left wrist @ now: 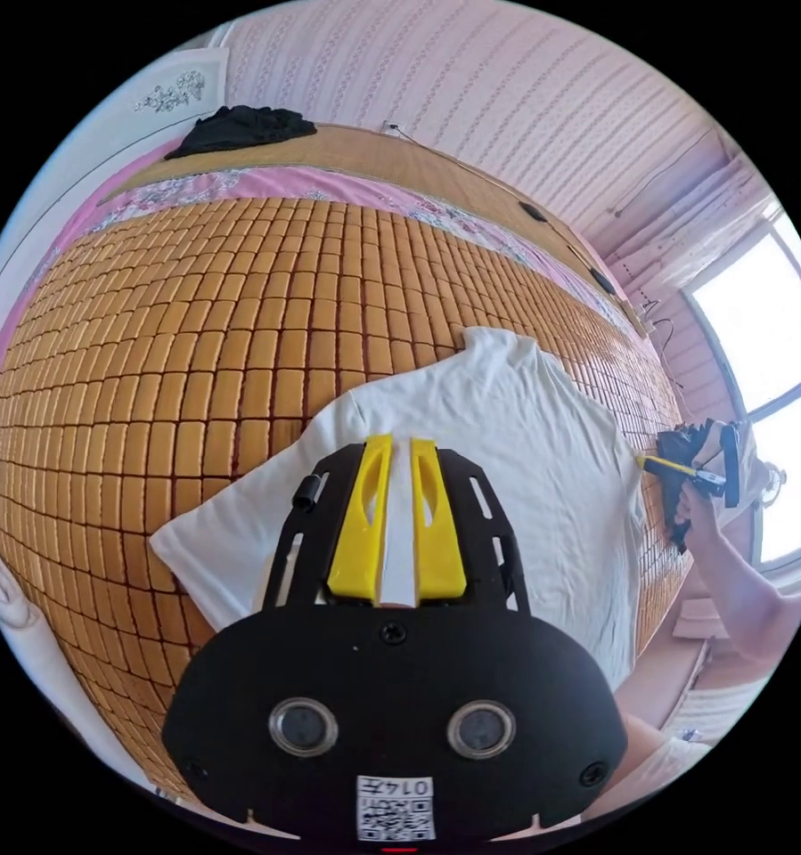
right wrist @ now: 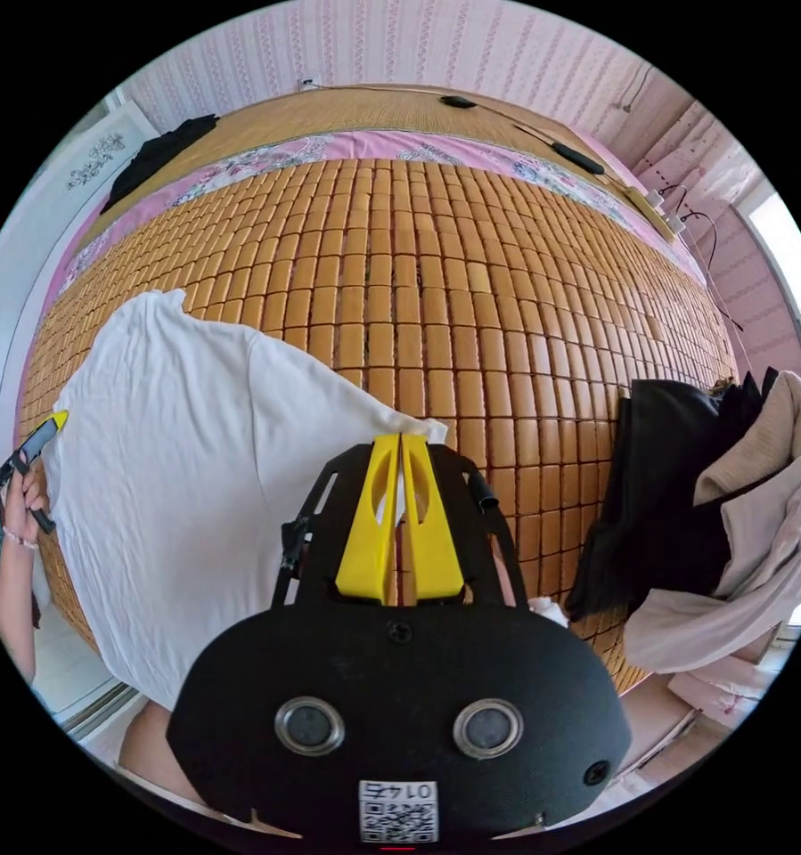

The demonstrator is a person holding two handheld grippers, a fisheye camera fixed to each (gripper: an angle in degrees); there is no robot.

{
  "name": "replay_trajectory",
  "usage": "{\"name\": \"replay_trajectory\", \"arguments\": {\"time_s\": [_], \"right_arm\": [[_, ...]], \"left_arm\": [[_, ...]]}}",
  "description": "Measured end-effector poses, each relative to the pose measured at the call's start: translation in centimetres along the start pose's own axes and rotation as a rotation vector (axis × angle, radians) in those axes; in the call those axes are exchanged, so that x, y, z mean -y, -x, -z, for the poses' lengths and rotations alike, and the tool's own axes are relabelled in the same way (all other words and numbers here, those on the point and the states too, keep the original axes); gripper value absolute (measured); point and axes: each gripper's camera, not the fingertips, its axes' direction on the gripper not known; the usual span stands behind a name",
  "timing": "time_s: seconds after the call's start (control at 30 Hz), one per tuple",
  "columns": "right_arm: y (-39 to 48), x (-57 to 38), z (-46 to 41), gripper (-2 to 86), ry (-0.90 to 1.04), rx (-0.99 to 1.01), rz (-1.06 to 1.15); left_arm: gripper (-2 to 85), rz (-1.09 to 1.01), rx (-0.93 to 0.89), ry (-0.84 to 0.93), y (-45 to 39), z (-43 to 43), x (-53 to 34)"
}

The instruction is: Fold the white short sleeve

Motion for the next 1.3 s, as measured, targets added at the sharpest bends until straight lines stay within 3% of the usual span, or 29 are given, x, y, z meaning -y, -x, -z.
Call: {"name": "replay_trajectory", "arguments": {"time_s": [0.13,0.23,0.4,0.57,0.7,0.9,1.13,1.3], "right_arm": [[0.8,-1.5,2.4,-0.7,-0.066,0.056,0.029],[4.8,-2.9,3.2,-0.3,-0.041,0.159,0.192],[16.8,-4.8,3.3,0.6,0.017,0.337,0.583],[26.7,-4.2,3.5,1.7,-0.077,0.434,0.765],[33.7,-2.6,3.1,4.9,-0.077,0.419,0.868],[39.9,-2.2,1.7,7.8,-0.029,0.325,1.023],[41.1,-2.6,0.2,6.2,-0.017,0.272,1.025],[37.0,-0.9,0.2,1.6,0.004,0.485,0.84]], "left_arm": [[4.9,0.069,-0.006,-0.075,0.6,3.4,-3.3],[4.8,0.164,0.019,-0.087,1.6,5.7,-7.2],[4.4,0.301,0.094,-0.095,3.0,7.8,-12.3],[6.3,0.403,0.041,-0.123,4.6,7.6,-14.0],[8.1,0.384,0.04,-0.176,4.6,7.5,-14.0],[6.6,0.371,0.079,-0.105,4.4,5.5,-14.3],[2.3,0.322,0.067,-0.112,4.2,5.2,-14.6],[-0.8,0.329,0.023,-0.175,3.7,5.2,-14.7]]}}
